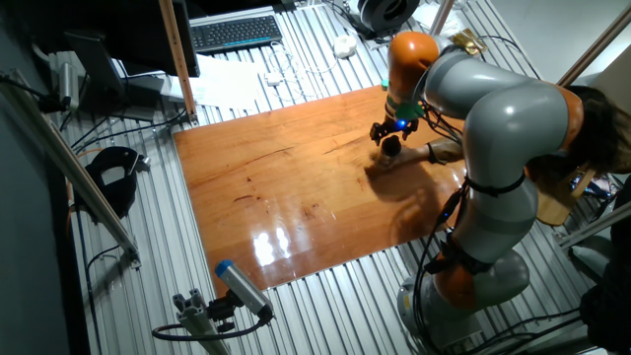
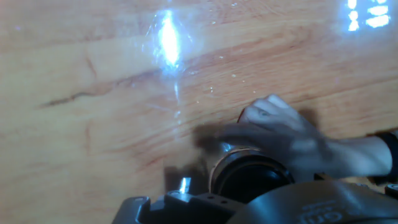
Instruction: Unscrew the lid from the jar
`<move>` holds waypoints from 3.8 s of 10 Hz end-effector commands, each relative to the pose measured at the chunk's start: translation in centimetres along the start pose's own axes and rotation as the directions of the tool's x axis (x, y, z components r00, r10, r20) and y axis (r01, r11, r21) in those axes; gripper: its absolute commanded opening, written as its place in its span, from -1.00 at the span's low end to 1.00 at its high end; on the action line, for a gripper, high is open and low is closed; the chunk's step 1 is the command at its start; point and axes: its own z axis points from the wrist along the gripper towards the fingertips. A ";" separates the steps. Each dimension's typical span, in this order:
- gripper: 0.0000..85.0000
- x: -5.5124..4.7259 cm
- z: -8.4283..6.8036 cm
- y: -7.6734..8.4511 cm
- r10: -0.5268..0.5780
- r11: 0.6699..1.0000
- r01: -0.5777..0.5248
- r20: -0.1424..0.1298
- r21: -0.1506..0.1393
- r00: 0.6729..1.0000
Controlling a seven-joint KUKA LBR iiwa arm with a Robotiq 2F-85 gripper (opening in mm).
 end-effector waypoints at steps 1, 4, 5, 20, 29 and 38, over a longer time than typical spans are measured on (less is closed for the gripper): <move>1.00 -0.1 -0.5 -0.2 0.268 0.963 -0.268 -0.017 -0.017 0.963; 1.00 0.0 -1.2 -0.8 0.563 0.826 -0.563 -0.005 -0.038 0.827; 1.00 -0.1 -1.4 -0.9 0.653 0.756 -0.653 -0.018 -0.040 0.757; 1.00 0.5 -1.0 -0.3 0.987 0.148 -0.988 -0.053 -0.047 0.151; 1.00 1.2 0.2 -0.5 0.996 0.022 -0.999 -0.084 -0.039 0.025; 1.00 1.2 1.7 -0.4 0.997 0.018 -0.999 -0.074 -0.040 0.021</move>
